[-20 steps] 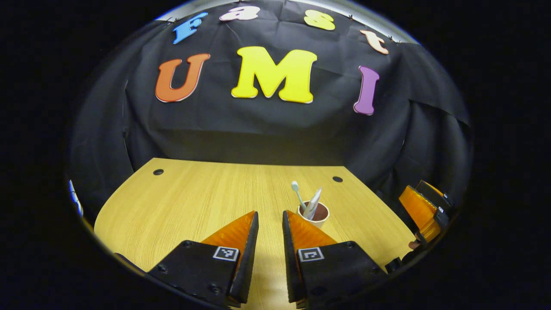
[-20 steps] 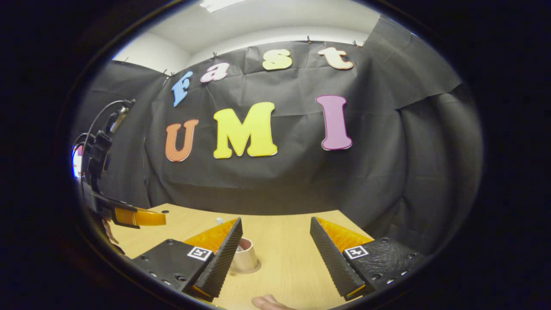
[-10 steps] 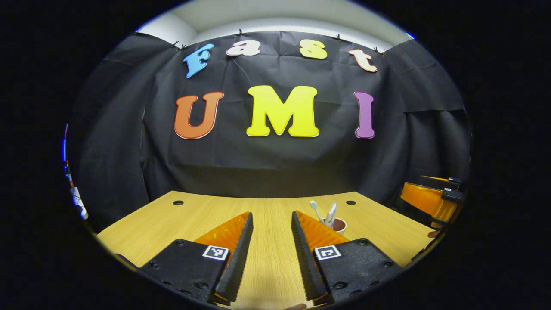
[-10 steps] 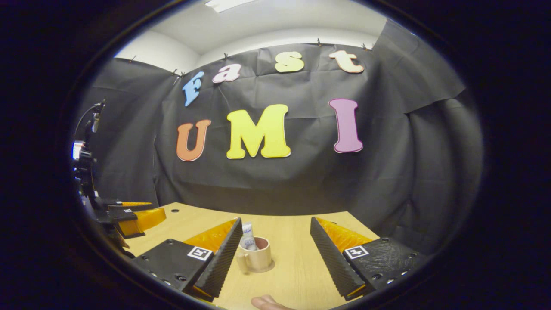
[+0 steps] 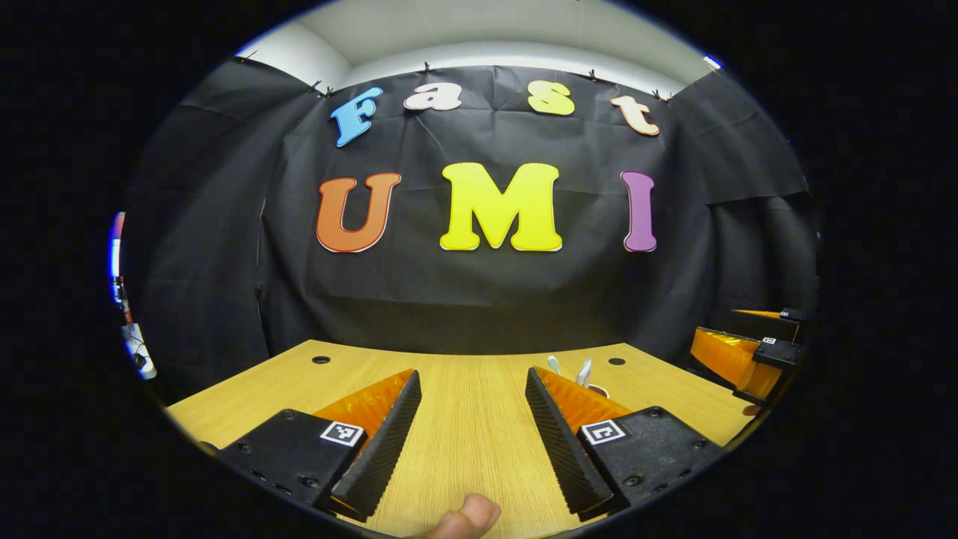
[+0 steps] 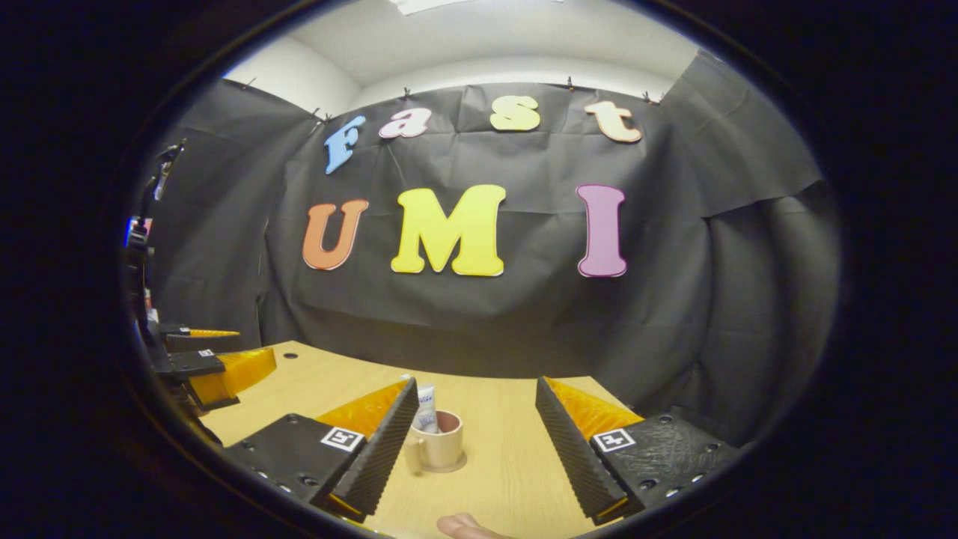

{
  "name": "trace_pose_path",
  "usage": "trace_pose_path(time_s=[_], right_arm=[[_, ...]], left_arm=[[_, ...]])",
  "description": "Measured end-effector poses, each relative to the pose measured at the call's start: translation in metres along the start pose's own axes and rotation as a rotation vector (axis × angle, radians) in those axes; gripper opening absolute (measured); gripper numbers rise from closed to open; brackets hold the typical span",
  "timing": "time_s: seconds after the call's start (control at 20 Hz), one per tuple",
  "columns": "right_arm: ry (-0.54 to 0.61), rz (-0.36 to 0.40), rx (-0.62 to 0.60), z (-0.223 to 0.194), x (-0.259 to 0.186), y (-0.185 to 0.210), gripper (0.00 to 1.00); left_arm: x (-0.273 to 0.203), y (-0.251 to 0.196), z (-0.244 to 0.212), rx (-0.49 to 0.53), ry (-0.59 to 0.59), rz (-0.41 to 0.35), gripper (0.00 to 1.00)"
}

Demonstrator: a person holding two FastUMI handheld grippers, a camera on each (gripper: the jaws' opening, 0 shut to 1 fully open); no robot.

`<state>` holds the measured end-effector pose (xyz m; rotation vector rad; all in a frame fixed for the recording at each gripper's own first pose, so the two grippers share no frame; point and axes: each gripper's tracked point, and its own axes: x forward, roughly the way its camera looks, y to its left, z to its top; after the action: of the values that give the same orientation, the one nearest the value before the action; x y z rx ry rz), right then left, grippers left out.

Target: Put the toothbrush and toothpaste on the desktop into the cup, then pick up the cup and place it on the coaster on the desktop.

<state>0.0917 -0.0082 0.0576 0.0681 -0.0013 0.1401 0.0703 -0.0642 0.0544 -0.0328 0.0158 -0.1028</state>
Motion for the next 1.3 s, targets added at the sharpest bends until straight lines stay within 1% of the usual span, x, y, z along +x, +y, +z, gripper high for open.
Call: trace_pose_path(time_s=[0.2,0.4,0.75,1.3], right_arm=[[0.001,-0.006,0.012,0.0007,0.0,-0.0029,0.95],[0.004,-0.021,0.01,0.0002,0.0006,-0.0076,0.95],[0.014,-0.019,0.006,-0.0021,0.0011,-0.0064,0.95],[0.023,-0.019,0.015,-0.0034,0.0025,-0.0069,0.95]], left_arm=[[-0.0021,0.0054,0.0044,0.012,-0.005,0.028,0.9],[-0.0035,0.0059,0.0041,0.014,-0.004,0.034,0.9],[-0.0043,0.0067,0.0047,0.018,0.001,0.035,0.9],[-0.0034,-0.0031,0.0076,0.035,-0.009,0.016,0.9]])
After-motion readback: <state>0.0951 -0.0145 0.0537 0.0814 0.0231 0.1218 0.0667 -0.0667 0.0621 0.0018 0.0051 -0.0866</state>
